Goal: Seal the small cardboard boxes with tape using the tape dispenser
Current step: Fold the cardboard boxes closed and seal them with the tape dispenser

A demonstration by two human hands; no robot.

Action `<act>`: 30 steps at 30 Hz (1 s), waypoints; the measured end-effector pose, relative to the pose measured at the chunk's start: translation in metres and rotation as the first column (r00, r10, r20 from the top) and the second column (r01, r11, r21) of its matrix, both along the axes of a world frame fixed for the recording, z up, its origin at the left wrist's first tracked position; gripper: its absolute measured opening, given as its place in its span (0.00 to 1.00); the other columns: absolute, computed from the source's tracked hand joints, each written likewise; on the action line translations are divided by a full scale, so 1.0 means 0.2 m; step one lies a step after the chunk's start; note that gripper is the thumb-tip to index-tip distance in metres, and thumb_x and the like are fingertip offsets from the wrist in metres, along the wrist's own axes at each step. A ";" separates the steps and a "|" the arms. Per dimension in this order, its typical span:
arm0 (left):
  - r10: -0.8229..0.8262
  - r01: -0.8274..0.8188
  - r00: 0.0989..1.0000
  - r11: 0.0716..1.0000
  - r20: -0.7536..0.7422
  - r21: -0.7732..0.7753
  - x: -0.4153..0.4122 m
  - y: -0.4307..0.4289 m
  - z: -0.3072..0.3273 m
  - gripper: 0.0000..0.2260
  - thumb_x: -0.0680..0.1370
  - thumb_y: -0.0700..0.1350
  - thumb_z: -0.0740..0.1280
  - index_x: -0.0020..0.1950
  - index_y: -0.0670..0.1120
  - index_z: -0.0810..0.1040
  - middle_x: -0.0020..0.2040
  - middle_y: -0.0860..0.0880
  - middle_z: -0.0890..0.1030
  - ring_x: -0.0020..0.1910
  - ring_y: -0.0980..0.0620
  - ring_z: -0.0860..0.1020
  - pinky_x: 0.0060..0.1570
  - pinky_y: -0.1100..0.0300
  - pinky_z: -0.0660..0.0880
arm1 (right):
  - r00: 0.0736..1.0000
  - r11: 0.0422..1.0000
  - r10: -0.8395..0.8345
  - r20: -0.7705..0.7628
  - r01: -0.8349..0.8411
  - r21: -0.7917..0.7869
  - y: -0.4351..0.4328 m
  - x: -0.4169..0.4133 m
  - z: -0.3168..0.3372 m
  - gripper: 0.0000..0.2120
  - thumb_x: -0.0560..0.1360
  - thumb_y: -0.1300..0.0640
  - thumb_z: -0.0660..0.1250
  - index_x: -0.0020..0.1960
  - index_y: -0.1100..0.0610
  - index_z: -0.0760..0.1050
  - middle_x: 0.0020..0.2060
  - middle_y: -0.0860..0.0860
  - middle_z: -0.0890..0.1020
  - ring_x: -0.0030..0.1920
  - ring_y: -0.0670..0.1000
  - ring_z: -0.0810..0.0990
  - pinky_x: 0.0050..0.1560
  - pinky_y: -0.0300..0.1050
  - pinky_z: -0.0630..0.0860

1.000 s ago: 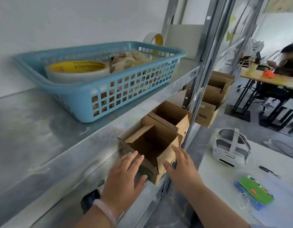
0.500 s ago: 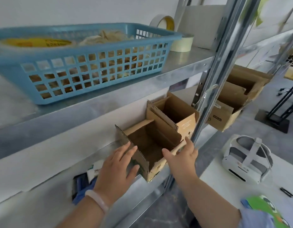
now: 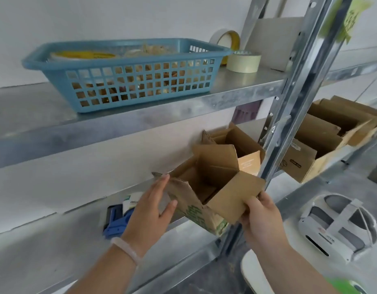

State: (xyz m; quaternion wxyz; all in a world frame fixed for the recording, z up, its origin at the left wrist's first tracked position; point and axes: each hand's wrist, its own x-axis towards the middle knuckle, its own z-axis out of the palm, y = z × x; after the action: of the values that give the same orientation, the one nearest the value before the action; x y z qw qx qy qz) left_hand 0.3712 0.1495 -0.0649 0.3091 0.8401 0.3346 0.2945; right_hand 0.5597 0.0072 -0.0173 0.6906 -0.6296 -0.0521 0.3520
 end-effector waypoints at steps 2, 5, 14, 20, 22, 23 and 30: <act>0.060 -0.057 0.997 0.997 0.057 -0.050 -0.01 -0.02 0.01 0.29 0.78 0.51 0.66 0.75 0.61 0.58 0.73 0.62 0.63 0.72 0.63 0.61 0.72 0.55 0.64 | 0.999 0.997 0.032 -0.019 -0.031 0.074 -0.04 0.04 0.03 0.18 0.81 0.60 0.61 0.69 0.49 0.68 0.58 0.48 0.79 0.57 0.53 0.79 0.61 0.57 0.75; 0.161 -0.146 0.977 0.983 0.140 -0.112 -0.05 -0.06 0.04 0.28 0.76 0.55 0.65 0.71 0.69 0.58 0.69 0.70 0.62 0.72 0.58 0.65 0.69 0.51 0.68 | 0.996 0.989 0.069 -0.050 -0.062 0.137 -0.10 0.08 0.10 0.17 0.81 0.60 0.61 0.68 0.49 0.70 0.59 0.50 0.79 0.58 0.55 0.78 0.59 0.59 0.75; 0.452 -0.246 0.731 0.873 0.511 -0.421 -0.39 -0.10 0.22 0.24 0.77 0.60 0.56 0.72 0.55 0.68 0.71 0.57 0.71 0.67 0.61 0.71 0.65 0.63 0.70 | 0.967 0.948 0.244 -0.073 -0.222 0.229 -0.05 0.01 0.30 0.11 0.79 0.59 0.60 0.58 0.47 0.73 0.51 0.52 0.78 0.52 0.55 0.77 0.43 0.50 0.73; 0.493 -0.074 0.646 0.800 0.583 -0.595 -0.76 -0.05 0.24 0.34 0.70 0.71 0.63 0.64 0.48 0.78 0.62 0.48 0.80 0.62 0.48 0.78 0.65 0.46 0.69 | 0.847 0.830 0.527 -0.066 -0.497 0.251 0.17 -0.23 0.21 0.14 0.78 0.58 0.58 0.59 0.50 0.76 0.53 0.57 0.79 0.53 0.59 0.77 0.48 0.55 0.76; 0.514 -0.060 0.640 0.774 0.571 -0.630 -0.90 -0.07 0.22 0.35 0.67 0.72 0.65 0.61 0.47 0.81 0.62 0.45 0.80 0.63 0.47 0.78 0.64 0.47 0.69 | 0.813 0.804 0.572 -0.111 -0.528 0.274 0.24 -0.35 0.16 0.15 0.77 0.59 0.57 0.60 0.53 0.77 0.50 0.58 0.80 0.50 0.58 0.78 0.45 0.54 0.75; 0.531 -0.074 0.632 0.766 0.564 -0.639 -0.97 -0.08 0.21 0.32 0.70 0.71 0.62 0.60 0.47 0.82 0.61 0.44 0.81 0.63 0.46 0.77 0.66 0.45 0.68 | 0.796 0.791 0.592 -0.124 -0.546 0.276 0.28 -0.41 0.13 0.15 0.78 0.59 0.57 0.60 0.54 0.77 0.49 0.58 0.81 0.48 0.58 0.79 0.44 0.54 0.75; 0.654 -0.422 0.687 0.714 0.316 -0.559 -1.48 -0.09 0.13 0.26 0.79 0.67 0.49 0.59 0.57 0.82 0.59 0.56 0.82 0.60 0.54 0.79 0.64 0.52 0.71 | 0.696 0.704 0.710 -0.108 -0.704 0.088 0.57 -0.89 0.03 0.12 0.81 0.53 0.59 0.63 0.48 0.74 0.54 0.57 0.81 0.52 0.59 0.81 0.37 0.54 0.81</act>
State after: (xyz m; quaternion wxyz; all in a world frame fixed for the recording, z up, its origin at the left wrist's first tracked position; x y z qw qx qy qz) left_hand 0.0758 0.1305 -0.0398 0.4625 0.5011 0.5400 0.4934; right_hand 0.3812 0.1217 -0.0116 0.5167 -0.5225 -0.2503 0.6304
